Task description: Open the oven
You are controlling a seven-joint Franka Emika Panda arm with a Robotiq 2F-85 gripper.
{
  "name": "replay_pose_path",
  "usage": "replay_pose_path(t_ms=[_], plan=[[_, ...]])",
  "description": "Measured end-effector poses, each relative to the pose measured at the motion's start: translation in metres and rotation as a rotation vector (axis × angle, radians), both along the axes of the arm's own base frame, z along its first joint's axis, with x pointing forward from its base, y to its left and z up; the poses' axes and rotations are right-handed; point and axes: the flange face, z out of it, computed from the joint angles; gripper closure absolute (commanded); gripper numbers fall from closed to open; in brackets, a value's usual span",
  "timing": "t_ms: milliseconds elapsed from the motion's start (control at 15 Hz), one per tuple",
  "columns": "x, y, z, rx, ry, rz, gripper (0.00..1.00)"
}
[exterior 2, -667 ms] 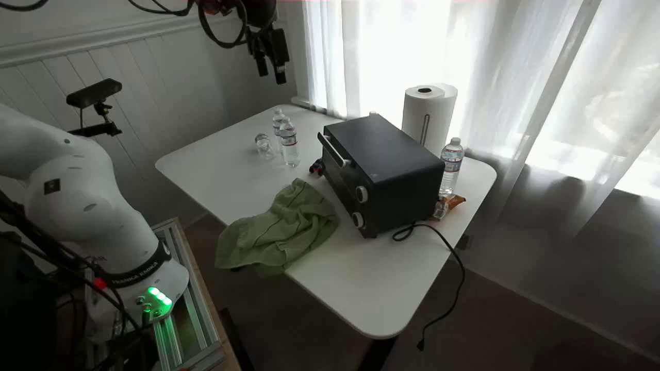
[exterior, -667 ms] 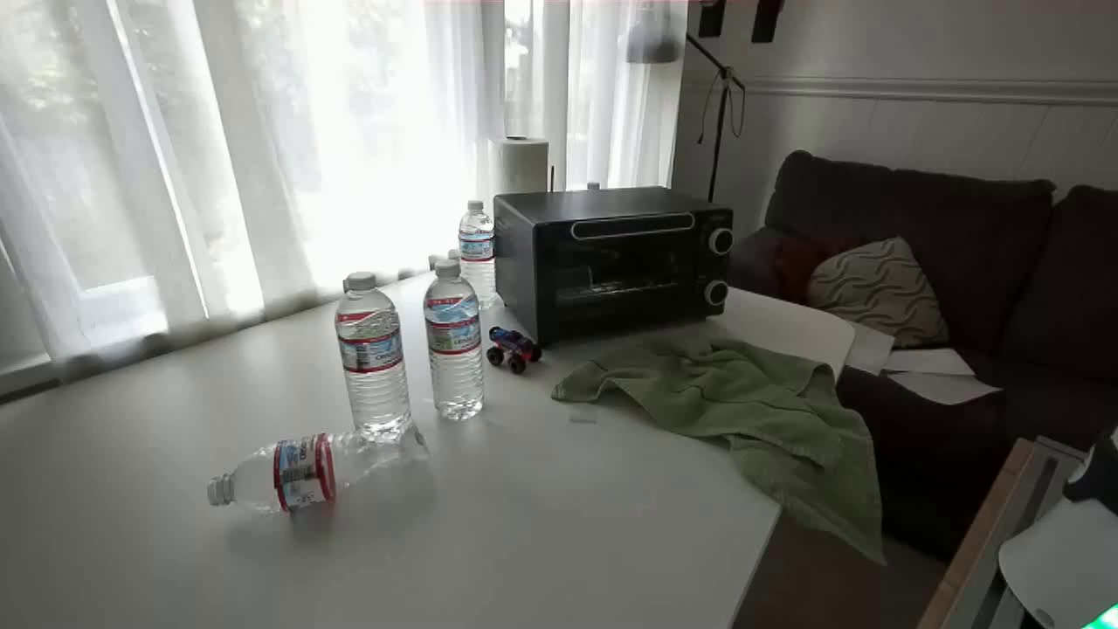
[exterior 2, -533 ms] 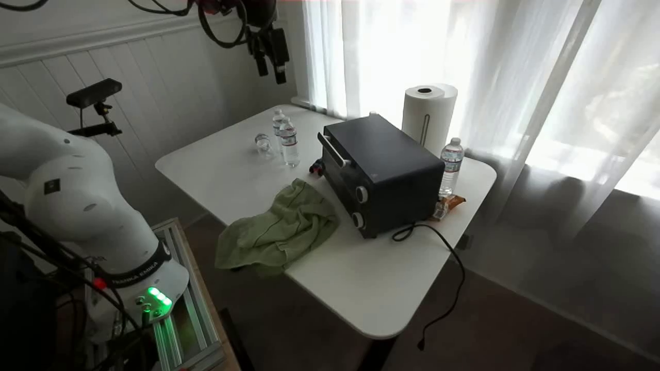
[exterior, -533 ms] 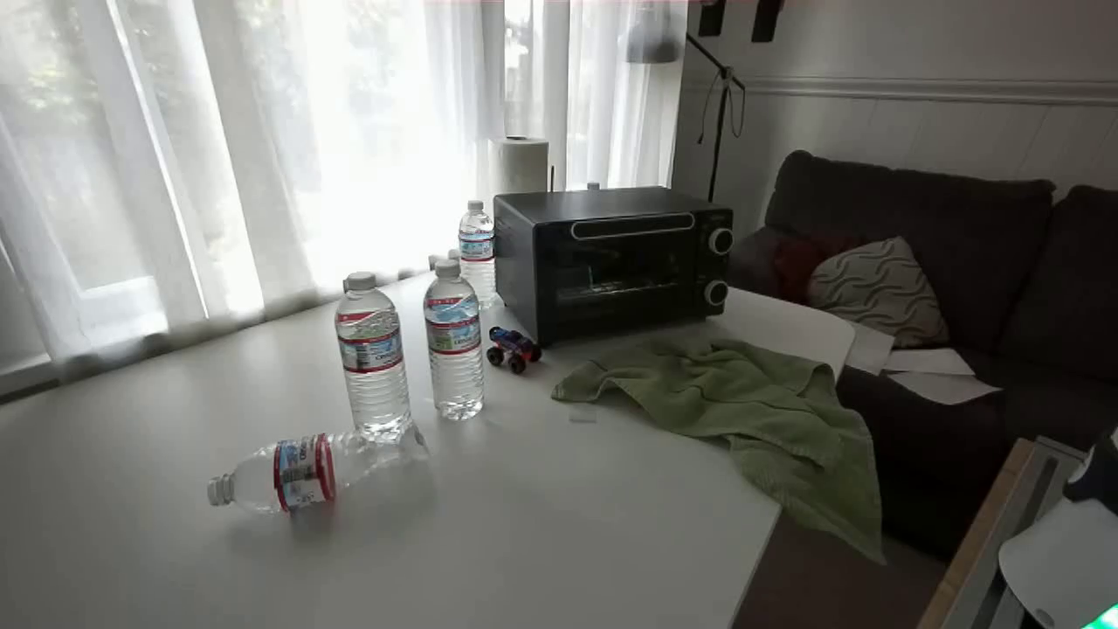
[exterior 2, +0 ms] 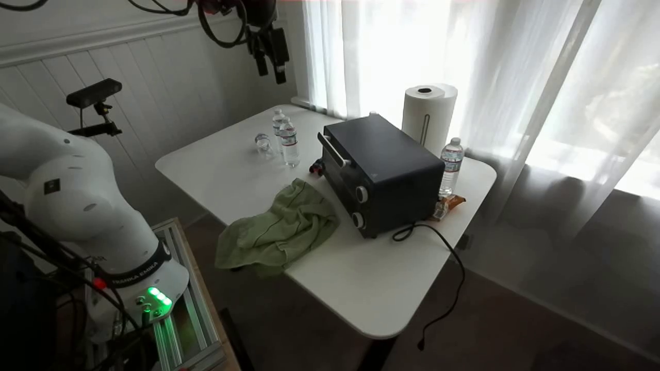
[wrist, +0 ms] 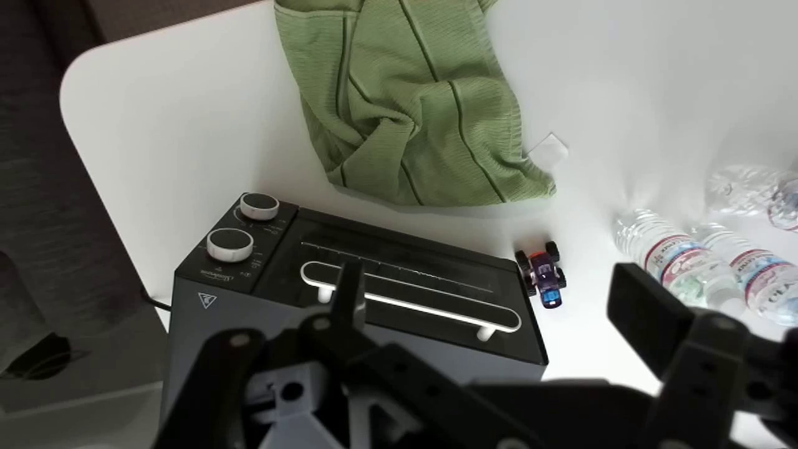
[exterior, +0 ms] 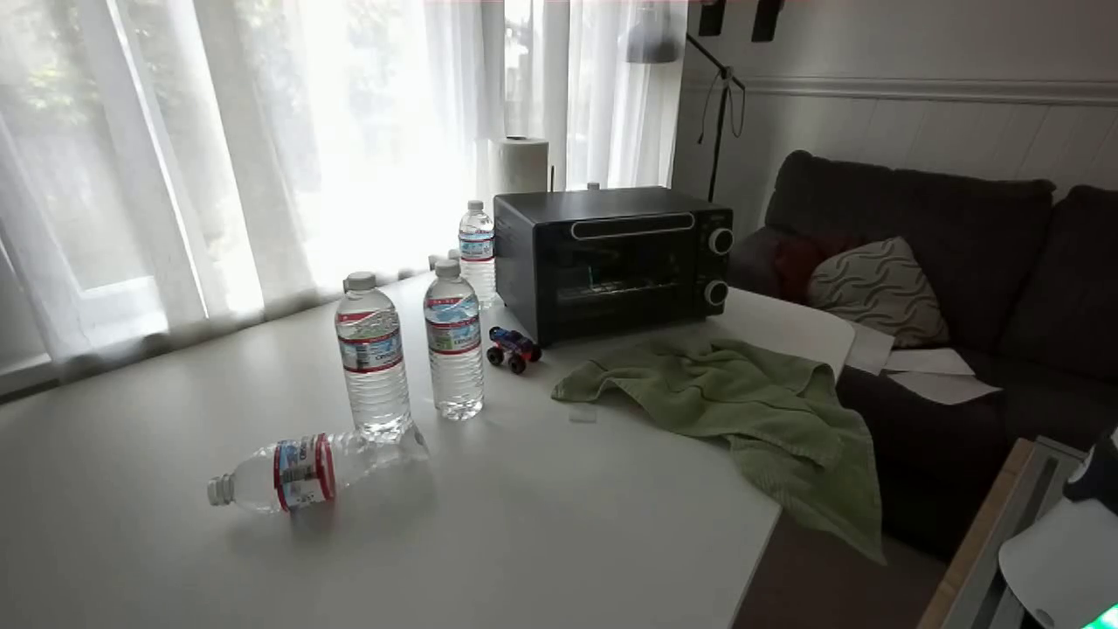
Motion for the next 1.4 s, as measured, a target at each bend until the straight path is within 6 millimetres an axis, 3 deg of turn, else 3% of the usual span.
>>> replay_pose_path(t_ms=[667,1267,1333,1400], plan=[[0.005,-0.002,-0.007,0.006,0.019,-0.002,0.0],[0.052,-0.018,-0.049,0.034,0.121,-0.046,0.0],[0.057,-0.02,-0.057,0.041,0.135,-0.055,0.05],[0.062,-0.022,-0.063,0.045,0.145,-0.064,0.26]])
